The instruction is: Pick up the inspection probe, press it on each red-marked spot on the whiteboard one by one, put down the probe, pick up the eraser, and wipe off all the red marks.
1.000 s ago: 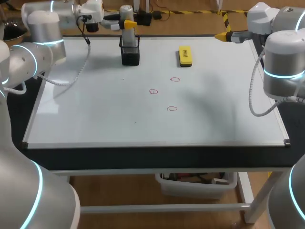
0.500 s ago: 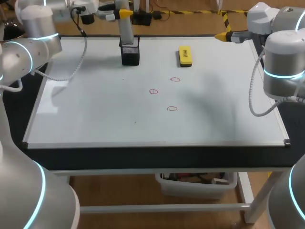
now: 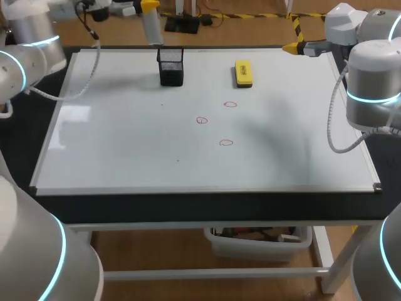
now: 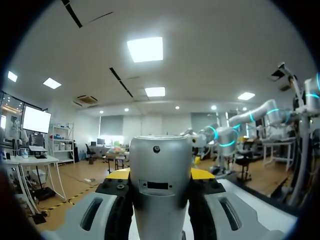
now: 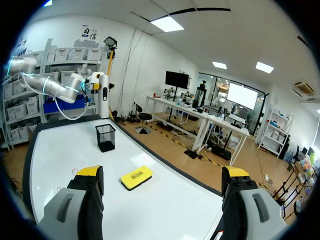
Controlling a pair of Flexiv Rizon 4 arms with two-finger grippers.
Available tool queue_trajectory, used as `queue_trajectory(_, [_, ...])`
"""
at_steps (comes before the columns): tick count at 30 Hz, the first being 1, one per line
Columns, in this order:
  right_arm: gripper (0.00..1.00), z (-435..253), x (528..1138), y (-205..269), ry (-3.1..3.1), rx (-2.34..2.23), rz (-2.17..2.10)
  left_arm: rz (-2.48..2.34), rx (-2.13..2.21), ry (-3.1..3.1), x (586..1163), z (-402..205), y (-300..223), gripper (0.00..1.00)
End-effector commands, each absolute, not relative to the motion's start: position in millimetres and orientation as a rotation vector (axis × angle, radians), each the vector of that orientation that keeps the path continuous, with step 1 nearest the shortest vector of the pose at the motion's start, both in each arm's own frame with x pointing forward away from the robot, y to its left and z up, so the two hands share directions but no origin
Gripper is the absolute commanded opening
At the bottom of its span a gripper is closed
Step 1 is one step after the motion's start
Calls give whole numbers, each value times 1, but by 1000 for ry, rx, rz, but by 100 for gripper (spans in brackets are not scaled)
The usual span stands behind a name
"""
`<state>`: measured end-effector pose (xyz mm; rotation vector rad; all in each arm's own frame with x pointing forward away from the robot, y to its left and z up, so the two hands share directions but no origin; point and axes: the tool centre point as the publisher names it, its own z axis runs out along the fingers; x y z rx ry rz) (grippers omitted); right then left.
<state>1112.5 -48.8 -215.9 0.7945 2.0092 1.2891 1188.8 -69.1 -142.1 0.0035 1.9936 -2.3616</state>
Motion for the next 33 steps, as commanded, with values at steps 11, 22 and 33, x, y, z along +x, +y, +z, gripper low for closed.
queue_trajectory(11, [100,-216,1113,-49,2011,794,1289,-2108,-367,1909,1121,-142,7,0])
queue_trajectory(22, [100,-216,1113,-49,2011,794,1289,-2021,-464,1901,1089,-168,57,0])
queue_trajectory(33, [100,-216,1113,-49,2011,794,1289,-2005,-514,1859,1080,-186,77,0])
